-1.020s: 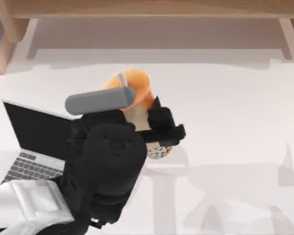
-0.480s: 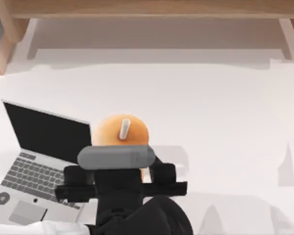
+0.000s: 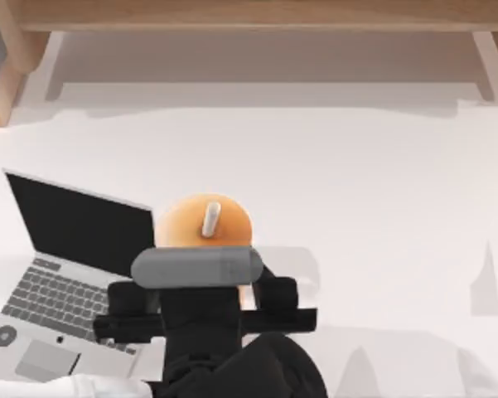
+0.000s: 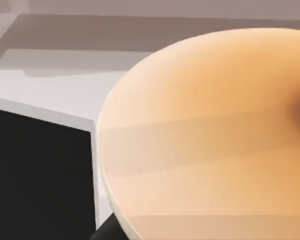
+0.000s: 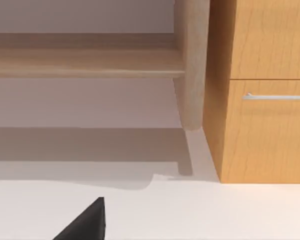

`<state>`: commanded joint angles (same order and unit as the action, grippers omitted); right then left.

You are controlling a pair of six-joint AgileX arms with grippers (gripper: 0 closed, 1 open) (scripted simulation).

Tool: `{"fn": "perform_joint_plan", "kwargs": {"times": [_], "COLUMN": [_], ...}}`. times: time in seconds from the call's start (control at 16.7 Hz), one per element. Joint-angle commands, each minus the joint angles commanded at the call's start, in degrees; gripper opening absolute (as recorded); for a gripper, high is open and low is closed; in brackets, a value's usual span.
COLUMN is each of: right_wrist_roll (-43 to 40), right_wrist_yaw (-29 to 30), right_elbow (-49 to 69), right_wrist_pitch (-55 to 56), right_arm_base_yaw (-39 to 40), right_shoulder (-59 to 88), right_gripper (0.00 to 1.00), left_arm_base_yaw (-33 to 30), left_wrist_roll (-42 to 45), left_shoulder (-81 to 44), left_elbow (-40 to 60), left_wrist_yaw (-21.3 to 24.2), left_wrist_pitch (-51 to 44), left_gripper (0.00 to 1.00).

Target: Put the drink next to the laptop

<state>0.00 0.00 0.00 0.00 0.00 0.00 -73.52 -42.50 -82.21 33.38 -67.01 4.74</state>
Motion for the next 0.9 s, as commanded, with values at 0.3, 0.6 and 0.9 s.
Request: {"fn": "perform_joint_plan", "kwargs": {"times": [0.3,0.6,0.9], "right_wrist_roll": [0.0,0.0,0.0], "right_wrist_yaw": [0.0,0.0,0.0], "right_elbow": [0.0,0.0,0.0], "right_wrist_pitch": [0.0,0.0,0.0], "right_arm_base_yaw": [0.0,0.0,0.0], "right_shoulder": [0.0,0.0,0.0], "right_gripper": [1.00,1.00,1.00], "left_arm_base_yaw": [0.3,0.6,0.2], "left_wrist_roll": [-0.1,0.0,0.1], "left_shoulder": [-0.3,-0.7,-2.2], "left_elbow": [-0.1,0.0,-0.5], "left_wrist_yaw": [-0.1,-0.8,-1.4], "left_wrist_pitch": [2.6,6.0,8.6], "left_gripper": [0.00,0.00,0.00]}}
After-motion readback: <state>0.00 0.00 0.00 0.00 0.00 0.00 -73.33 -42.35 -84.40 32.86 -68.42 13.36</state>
